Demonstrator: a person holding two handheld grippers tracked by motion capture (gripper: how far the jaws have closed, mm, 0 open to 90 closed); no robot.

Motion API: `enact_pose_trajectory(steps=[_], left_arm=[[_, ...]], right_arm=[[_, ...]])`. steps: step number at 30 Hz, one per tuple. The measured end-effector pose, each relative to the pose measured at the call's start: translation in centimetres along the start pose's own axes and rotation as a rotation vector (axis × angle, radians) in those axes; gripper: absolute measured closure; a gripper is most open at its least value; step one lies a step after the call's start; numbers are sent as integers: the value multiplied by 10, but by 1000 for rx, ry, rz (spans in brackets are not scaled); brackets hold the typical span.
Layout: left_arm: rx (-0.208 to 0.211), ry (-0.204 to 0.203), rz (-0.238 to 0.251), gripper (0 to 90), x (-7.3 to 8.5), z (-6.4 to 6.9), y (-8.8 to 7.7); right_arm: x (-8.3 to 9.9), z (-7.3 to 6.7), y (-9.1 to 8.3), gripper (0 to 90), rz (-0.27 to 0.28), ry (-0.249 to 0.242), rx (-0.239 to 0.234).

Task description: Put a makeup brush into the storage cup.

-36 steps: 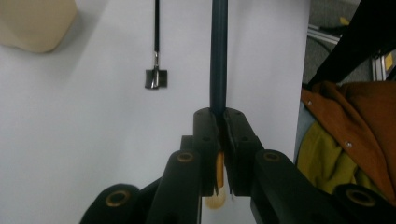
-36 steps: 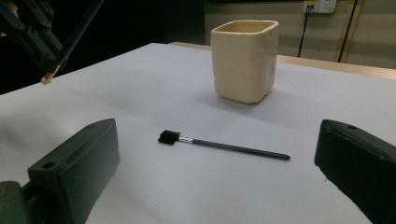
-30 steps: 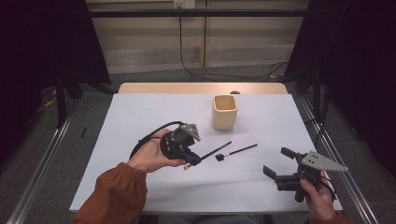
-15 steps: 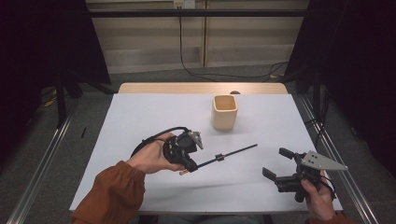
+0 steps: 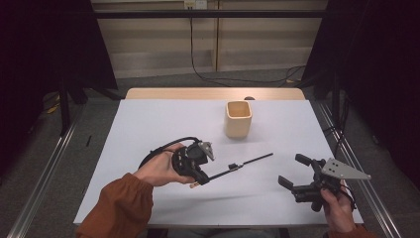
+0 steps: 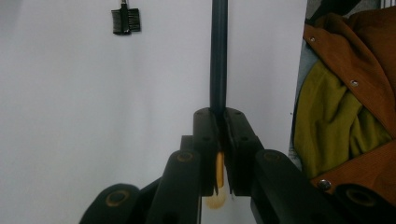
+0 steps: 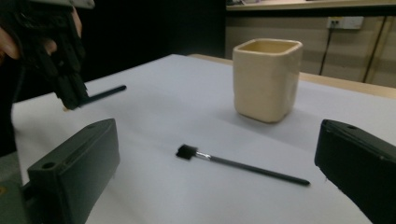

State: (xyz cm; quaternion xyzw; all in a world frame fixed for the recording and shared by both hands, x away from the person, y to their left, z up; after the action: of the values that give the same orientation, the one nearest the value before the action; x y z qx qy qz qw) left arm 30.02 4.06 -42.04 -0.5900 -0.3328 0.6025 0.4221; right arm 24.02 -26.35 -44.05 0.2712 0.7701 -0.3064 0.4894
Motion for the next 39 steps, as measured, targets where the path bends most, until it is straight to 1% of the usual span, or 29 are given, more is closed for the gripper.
enact_pose_trajectory(steps=[1,4,5,7,9,10,12,14,15,18,19,20,21,23,24,25,27,28,31,33,34,35,36,38,39], left_arm=[[5,1,1,844,0,0,0],[7,-15,9,844,1,2,1],[8,-4,-5,844,2,1,0],[8,0,-8,844,2,1,0],[6,-7,-2,844,2,1,0],[8,-2,-3,844,2,1,0],[8,2,-2,844,1,1,0],[7,4,-3,844,1,1,1],[11,10,-12,845,1,0,1],[12,17,-19,845,0,0,2],[8,11,-15,844,-1,1,2],[3,19,-17,844,-1,0,2],[3,19,-17,844,-1,0,2],[1,29,-25,844,-3,1,1],[1,29,-25,844,-3,1,1],[2,30,-28,844,-3,1,0],[5,31,-32,844,-3,0,0],[2,34,-38,845,-3,0,0],[4,36,-37,844,-3,1,-1],[-6,30,-33,844,-3,0,-1],[-11,28,-31,844,-3,-1,-2],[0,28,-36,844,-2,-1,-2],[-4,26,-36,844,-2,-1,-1],[5,18,-42,844,-2,0,1],[6,25,-49,845,-2,0,1]], right_arm=[[-1,0,1,0,2,-2,-2],[-7,-1,3,0,17,-16,-5],[-11,-1,3,0,26,-20,-6],[-18,-2,4,2,42,-9,-18],[-24,-3,6,0,46,-5,-38],[-27,-4,7,0,44,-7,-44],[-32,-6,10,0,19,-25,-55],[-38,-9,14,0,5,-33,-78],[-41,-10,16,0,-2,-38,-89],[-46,-15,24,0,-30,-57,-123],[-47,-17,27,0,-54,-62,-137],[-47,-19,30,0,-72,-75,-144],[-47,-21,33,0,-95,-72,-153],[-46,-26,40,0,-155,-82,-166],[-46,-26,40,0,-155,-82,-166],[-45,-29,48,0,-213,-98,-178],[-43,-32,54,0,-246,-104,-193],[-43,-33,57,0,-261,-116,-196],[-44,-36,64,0,-301,-160,-196],[-45,-39,67,0,-361,-187,-204],[-46,-41,69,0,-387,-191,-215],[-46,-43,70,0,-410,-193,-235],[-47,-46,72,6,-435,-202,-255],[-48,-49,76,23,-471,-218,-272],[-47,-51,78,33,-497,-225,-287]])
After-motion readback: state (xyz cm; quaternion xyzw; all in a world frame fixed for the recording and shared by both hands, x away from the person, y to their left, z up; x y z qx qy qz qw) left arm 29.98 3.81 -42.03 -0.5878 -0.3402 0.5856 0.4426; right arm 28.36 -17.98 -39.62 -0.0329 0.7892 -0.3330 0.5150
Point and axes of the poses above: each handheld gripper's, and its own axes: y roughly forward along the jaws, x roughly out of its underside, z roughly to its right, the point moved 5 cm from there along y, roughly forward along the jaws, and after that the axes turned 12 degrees about y, right-handed, at the moved point
